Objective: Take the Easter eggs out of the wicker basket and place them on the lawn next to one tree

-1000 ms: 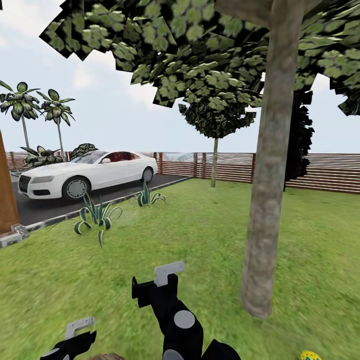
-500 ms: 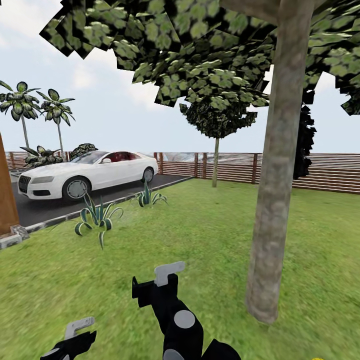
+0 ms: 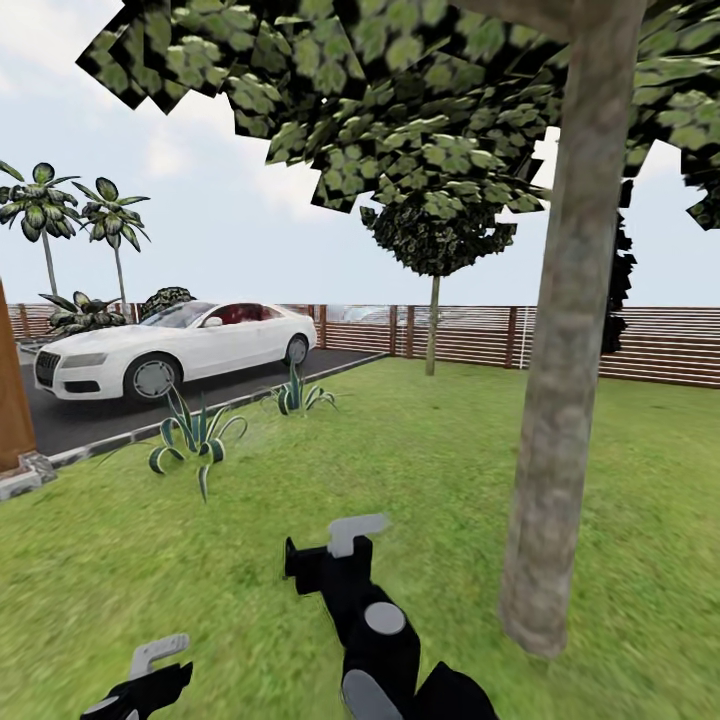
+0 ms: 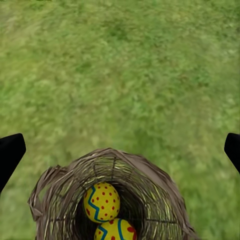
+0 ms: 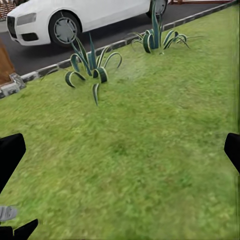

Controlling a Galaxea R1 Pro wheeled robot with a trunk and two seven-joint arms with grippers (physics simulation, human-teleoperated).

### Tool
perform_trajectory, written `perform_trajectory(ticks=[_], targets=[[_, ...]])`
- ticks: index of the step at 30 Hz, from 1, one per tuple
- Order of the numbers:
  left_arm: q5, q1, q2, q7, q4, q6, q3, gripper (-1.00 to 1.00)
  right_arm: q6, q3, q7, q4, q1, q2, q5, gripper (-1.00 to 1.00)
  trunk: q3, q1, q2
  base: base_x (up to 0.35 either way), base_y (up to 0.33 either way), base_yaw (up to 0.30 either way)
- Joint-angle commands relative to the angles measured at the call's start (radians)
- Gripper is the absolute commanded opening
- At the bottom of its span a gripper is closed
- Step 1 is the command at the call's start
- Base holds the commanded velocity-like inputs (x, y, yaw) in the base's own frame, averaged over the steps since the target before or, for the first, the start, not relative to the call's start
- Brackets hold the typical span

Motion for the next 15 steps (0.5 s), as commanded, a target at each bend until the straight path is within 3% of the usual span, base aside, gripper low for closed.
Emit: perform_trajectory(ticks=[1, 4, 10, 15], targets=[[0.010, 0.000, 0.001, 0.001, 0.000, 0.000, -0.008, 1.00, 0.003, -0.018, -0.009, -0.001, -0.001, -0.001, -0.007, 1.00, 0.000, 0.001, 0.000, 0.190, 0.083, 0.000], [0.010, 0.000, 0.001, 0.001, 0.000, 0.000, -0.008, 1.00, 0.006, -0.046, -0.011, -0.001, -0.001, -0.002, -0.007, 1.00, 0.000, 0.001, 0.000, 0.131, 0.054, 0.000], [0.010, 0.000, 0.002, -0.003, 0.000, 0.002, -0.008, 1.00, 0.018, -0.146, -0.016, -0.001, -0.001, -0.004, -0.007, 1.00, 0.000, 0.001, 0.000, 0.037, 0.015, 0.000], [0.009, -0.001, 0.001, -0.007, -0.001, 0.004, -0.008, 1.00, 0.022, -0.175, -0.017, 0.000, -0.001, -0.005, -0.006, 1.00, 0.000, 0.001, 0.000, 0.006, 0.003, 0.000]])
